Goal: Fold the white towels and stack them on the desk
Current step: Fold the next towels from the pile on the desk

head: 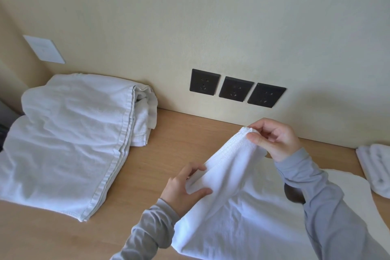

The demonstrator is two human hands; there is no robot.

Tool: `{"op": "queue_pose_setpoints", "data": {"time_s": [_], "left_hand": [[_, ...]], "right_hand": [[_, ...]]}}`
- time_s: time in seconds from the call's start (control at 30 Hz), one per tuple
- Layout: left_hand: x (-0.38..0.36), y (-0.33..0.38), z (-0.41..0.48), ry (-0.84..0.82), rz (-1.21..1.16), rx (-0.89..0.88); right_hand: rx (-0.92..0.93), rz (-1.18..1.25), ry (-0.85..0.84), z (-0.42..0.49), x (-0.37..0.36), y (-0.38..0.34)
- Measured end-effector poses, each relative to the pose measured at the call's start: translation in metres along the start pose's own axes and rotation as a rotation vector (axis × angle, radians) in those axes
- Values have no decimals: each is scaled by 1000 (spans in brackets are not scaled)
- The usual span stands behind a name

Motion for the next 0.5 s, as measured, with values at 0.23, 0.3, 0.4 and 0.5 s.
{"op": "queue_pose_setpoints", "data": {"time_s": [0.23,0.3,0.4,0.5], "left_hand": [[-4,23,9,79,-30,-157],[-7,37,15,93,-60,-208],[-8,53,24,101,-129,-231],[-8,66,29,133,-195,-275]], "right_hand": [[11,49,0,-3,2,-3],[21,41,-29,-4,-2,-1],[47,47,-36,-3,-5,-1],[49,67,-37,-3,-6,-1]]}}
Point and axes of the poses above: each hand's wrist, its own z-axis towards the middle knuckle, its own x-axis out of the back of the hand, y = z × x, the point moved 5 cm from there along z, towards the middle knuckle, and after that the axes turned 2 degrees about -x, right-handed, at the moved point
